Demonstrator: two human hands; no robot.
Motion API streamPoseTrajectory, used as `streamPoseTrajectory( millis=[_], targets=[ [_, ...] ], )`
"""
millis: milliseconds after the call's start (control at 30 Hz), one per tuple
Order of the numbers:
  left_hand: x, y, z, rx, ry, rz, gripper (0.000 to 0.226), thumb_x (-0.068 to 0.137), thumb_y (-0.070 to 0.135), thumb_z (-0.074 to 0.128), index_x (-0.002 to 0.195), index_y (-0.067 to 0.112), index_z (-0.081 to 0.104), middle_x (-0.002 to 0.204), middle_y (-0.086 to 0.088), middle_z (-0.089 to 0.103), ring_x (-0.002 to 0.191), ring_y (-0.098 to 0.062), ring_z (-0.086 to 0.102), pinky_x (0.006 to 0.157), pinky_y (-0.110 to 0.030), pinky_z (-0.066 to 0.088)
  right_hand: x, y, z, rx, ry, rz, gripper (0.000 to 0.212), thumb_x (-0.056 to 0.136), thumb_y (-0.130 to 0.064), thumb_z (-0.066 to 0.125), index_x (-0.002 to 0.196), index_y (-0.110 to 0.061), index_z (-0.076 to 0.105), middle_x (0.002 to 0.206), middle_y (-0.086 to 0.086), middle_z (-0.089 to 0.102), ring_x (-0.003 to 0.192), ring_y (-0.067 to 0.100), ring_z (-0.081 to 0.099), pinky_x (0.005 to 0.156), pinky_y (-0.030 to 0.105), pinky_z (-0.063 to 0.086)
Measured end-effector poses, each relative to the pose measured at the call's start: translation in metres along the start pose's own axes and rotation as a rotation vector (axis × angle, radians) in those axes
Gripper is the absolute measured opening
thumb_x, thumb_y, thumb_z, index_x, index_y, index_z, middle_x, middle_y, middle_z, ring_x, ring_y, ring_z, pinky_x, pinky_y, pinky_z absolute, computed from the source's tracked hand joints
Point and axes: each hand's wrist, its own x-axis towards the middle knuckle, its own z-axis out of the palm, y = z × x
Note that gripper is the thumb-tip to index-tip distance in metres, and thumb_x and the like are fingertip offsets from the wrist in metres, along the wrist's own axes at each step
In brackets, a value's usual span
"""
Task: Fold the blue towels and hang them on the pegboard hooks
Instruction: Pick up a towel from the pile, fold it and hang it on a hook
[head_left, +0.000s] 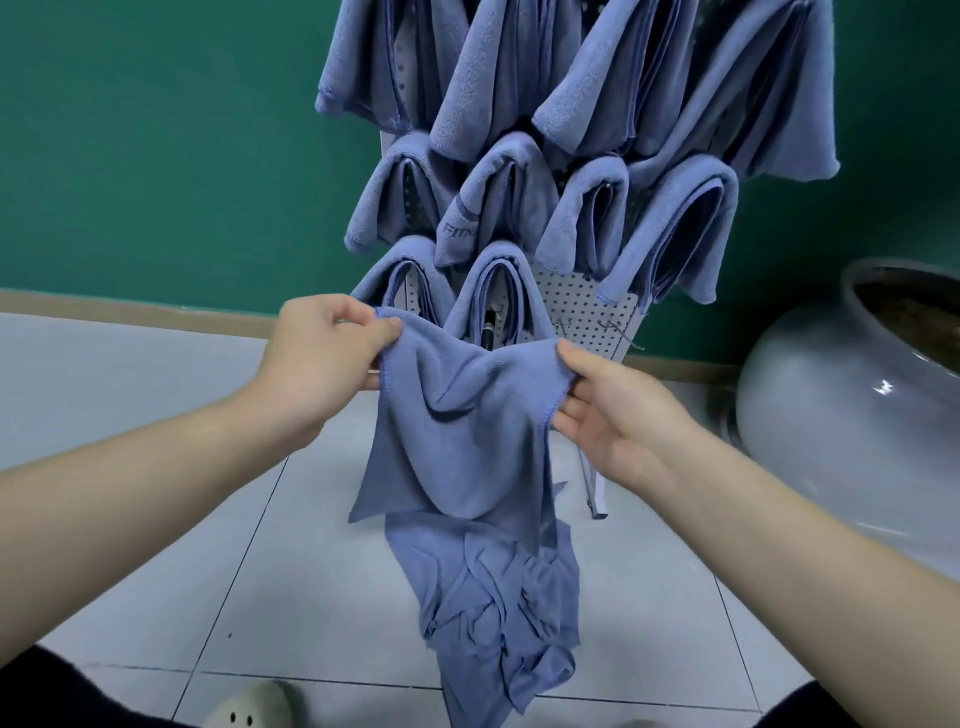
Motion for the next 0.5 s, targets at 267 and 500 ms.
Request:
streamPoseTrajectory(
  millis=[267,500],
  targets=[
    [-0.032,-0.003,0.030,0.342,-0.132,0.362,0.019,0.092,0.022,0.075,0.075,0.017,0.068,0.057,0.005,0.070,0.055,-0.010,0.062,0.064,-0.026,0.051,-0.026,0.029,0.018,-0.049,-0.151,-0.078,0.023,0.106,-0.015,0.056,0.116,-0.001,0.071,0.108,0.012,0.079,0.104,0.023,0.075,0.090,0.031,0.061],
    [-0.043,-0.006,0.038,0.257,-0.171,0.386,0.013,0.089,0.018,0.078,0.077,0.024,0.075,0.070,0.013,0.073,0.063,-0.004,0.068,0.065,-0.016,0.054,-0.031,0.044,0.020,-0.155,-0.215,-0.212,0.030,0.109,-0.013,0.048,0.119,0.003,0.071,0.115,0.016,0.076,0.111,0.026,0.073,0.099,0.031,0.057]
  ],
)
